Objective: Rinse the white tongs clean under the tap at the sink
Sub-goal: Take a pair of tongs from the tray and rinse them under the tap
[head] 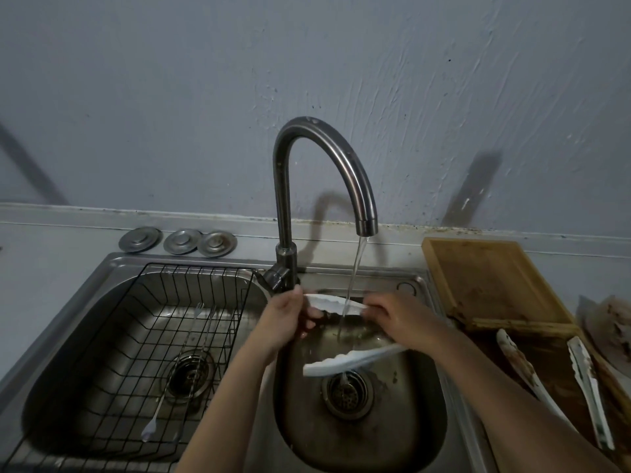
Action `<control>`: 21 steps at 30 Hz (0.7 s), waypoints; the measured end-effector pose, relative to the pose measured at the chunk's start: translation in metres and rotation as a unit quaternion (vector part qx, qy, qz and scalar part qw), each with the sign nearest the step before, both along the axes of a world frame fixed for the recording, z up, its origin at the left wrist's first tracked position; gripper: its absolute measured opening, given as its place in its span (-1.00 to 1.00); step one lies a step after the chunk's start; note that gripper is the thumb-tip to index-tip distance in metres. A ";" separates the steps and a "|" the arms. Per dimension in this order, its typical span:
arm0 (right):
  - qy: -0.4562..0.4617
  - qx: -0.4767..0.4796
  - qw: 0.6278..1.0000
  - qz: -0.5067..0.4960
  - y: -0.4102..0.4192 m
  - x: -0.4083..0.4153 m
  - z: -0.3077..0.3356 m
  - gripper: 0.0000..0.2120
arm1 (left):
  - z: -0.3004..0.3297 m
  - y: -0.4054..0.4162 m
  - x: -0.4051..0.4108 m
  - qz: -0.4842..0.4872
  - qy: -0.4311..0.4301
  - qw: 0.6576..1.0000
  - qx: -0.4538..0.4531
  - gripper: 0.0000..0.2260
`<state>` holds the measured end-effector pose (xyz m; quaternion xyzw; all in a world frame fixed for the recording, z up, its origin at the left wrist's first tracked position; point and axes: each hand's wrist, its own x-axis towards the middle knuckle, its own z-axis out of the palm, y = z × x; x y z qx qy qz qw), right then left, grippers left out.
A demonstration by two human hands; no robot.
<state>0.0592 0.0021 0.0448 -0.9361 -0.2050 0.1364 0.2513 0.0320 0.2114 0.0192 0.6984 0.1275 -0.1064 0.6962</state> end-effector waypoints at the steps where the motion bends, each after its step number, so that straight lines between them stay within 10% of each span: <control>1: 0.032 -0.009 0.999 -0.009 -0.003 0.004 -0.002 -0.81 | -0.005 -0.003 0.001 -0.027 0.000 0.998 0.053 -0.74; 5: 0.158 -0.010 0.987 -0.024 -0.014 0.014 -0.012 -0.79 | -0.023 -0.019 0.005 -0.028 -0.066 0.975 0.212 -0.86; 21: 0.344 0.071 0.922 -0.163 -0.031 0.002 -0.014 -0.88 | -0.018 -0.049 0.001 0.019 -0.028 0.999 0.017 -0.86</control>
